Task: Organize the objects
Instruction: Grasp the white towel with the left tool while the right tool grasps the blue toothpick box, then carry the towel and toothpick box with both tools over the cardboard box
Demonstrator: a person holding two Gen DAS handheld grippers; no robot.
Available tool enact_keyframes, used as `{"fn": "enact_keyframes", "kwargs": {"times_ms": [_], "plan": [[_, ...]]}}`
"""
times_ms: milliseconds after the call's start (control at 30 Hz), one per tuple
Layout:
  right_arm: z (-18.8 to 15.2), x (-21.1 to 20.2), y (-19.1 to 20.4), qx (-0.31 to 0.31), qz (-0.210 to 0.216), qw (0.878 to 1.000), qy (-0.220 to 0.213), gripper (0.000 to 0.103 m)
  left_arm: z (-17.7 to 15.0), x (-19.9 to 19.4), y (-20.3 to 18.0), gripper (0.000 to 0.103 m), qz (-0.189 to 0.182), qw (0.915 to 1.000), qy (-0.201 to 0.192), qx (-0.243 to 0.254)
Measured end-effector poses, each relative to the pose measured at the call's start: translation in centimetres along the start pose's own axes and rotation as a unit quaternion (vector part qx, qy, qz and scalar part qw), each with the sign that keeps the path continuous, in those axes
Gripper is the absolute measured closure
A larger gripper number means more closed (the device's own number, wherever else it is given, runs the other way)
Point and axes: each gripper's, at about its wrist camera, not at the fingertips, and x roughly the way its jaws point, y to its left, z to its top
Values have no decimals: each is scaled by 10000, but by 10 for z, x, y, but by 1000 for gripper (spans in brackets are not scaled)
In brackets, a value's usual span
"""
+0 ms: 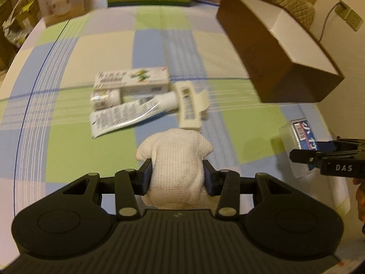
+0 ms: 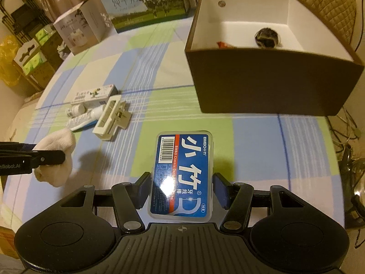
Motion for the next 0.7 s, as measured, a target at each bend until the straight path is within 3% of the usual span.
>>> {"fn": "enact_keyframes", "kwargs": {"times_ms": [333, 700], "plan": [[16, -46, -22, -39, 67, 9990, -434, 48, 28, -17, -52, 63, -319, 9982, -366, 360], [58, -83, -63, -94, -36, 9951, -979, 48, 77, -20, -118, 63, -616, 9915, -846, 779]]}}
